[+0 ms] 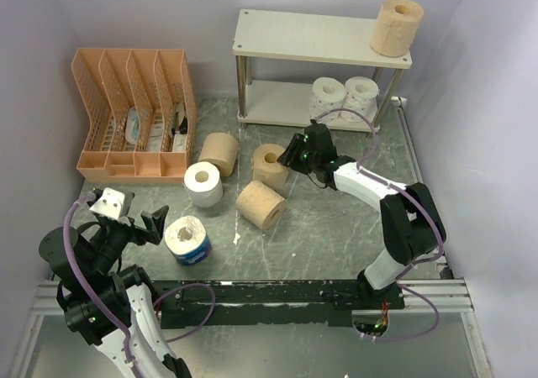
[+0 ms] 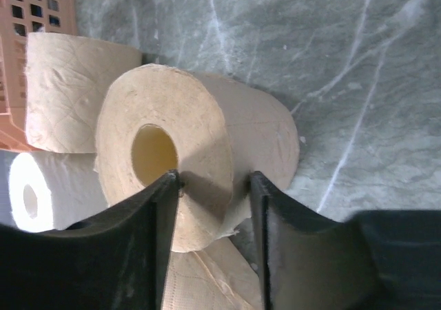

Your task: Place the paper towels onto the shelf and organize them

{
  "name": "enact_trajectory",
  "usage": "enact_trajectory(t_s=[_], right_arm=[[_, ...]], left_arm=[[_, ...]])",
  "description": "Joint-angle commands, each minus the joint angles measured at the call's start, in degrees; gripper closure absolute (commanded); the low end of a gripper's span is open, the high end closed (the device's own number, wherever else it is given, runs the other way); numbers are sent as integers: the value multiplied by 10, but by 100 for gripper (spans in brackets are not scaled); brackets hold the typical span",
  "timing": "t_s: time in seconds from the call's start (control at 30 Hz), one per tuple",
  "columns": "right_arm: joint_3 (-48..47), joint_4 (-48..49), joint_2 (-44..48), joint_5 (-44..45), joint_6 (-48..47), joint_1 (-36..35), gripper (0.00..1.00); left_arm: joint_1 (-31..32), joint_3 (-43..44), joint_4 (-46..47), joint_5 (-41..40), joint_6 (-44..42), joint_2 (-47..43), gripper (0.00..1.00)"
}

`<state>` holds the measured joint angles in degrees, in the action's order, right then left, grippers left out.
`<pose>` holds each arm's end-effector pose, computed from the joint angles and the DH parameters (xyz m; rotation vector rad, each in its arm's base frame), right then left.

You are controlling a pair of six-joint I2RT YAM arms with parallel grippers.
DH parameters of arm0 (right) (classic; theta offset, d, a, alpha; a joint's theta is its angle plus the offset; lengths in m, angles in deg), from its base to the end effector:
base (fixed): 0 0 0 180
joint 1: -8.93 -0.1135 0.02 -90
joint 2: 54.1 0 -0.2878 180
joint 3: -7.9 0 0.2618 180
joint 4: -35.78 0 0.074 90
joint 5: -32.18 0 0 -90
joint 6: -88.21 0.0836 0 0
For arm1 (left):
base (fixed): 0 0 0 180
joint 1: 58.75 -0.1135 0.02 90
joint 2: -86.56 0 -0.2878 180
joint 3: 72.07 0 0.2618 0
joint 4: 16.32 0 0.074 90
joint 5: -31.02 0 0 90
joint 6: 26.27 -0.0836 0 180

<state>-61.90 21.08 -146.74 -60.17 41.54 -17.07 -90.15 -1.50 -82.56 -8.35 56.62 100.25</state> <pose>0.3575 0.1782 0.2034 0.3263 2.2968 0.6892 0.0411 -0.0506 0.3802 0.2840 1.6566 -0.2600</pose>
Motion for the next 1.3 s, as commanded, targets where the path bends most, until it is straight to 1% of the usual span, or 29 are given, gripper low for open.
enact_trajectory(t_s=[0.0,0.07,0.13,0.17,0.33,0.5,0.6,0.8,0.93,1.03,1.13,1.27], right_arm=[[-2,18,-26,-12,3,-3,64],[1,22,-32,-19,3,-3,78],[1,25,-31,-30,2,-3,98],[2,26,-27,-35,4,-4,100],[35,62,24,-74,31,-4,100],[44,66,93,-81,59,-1,100],[16,38,121,-78,60,0,100],[-73,-31,156,-57,52,20,100],[-159,-97,153,-31,41,44,100],[-254,-143,131,-33,32,69,100],[-380,-196,94,-38,28,104,100],[-532,-240,32,-70,36,161,100]], left_arm=[[2,-2,6,12,-7,-7,6],[2,-2,6,12,-7,-9,6],[2,-2,7,11,-7,-9,6],[2,-2,7,11,-6,-9,6],[1,-2,7,12,-7,-7,6],[1,-2,6,12,-7,-8,6],[2,-2,6,13,-8,-8,6],[1,-1,5,13,-8,-11,6],[2,-1,5,13,-9,-12,6],[2,-1,5,14,-9,-14,6],[2,-1,5,16,-10,-16,6],[2,-1,4,17,-11,-16,6]])
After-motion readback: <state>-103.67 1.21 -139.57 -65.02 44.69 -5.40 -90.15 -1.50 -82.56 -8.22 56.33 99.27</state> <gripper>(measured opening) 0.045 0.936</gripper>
